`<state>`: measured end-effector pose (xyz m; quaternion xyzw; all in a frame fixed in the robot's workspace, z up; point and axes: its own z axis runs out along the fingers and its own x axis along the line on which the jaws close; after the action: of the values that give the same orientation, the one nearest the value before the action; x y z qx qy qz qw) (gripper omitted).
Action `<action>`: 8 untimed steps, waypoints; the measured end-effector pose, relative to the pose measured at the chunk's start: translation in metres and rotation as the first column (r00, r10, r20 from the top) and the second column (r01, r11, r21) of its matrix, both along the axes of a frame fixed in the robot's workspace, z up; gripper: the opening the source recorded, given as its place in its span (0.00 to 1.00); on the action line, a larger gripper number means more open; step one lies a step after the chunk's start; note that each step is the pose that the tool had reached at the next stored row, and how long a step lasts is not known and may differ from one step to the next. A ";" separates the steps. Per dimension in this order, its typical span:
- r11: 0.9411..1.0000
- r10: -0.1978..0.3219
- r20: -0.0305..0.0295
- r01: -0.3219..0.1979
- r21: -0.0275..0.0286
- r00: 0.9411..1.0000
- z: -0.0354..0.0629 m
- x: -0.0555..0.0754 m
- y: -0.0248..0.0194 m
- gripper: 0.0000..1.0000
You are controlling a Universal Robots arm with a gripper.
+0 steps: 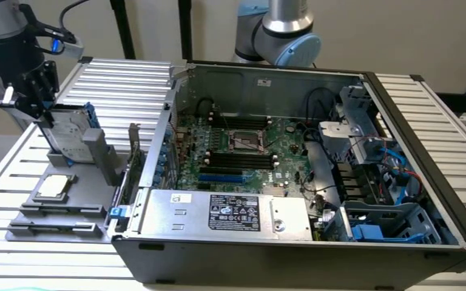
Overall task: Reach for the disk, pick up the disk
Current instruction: 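Pick up the disk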
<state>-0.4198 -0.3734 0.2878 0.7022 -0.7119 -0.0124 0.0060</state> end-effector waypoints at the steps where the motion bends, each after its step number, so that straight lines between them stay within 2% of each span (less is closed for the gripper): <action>1: 1.000 0.000 0.000 0.000 0.000 1.000 0.0000 0.000 -0.0002 0.33; 8: 1.000 0.000 0.000 0.000 0.000 1.000 0.0000 0.000 -0.0020 0.33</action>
<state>-0.4199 -0.3755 0.2878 0.7021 -0.7119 -0.0124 0.0060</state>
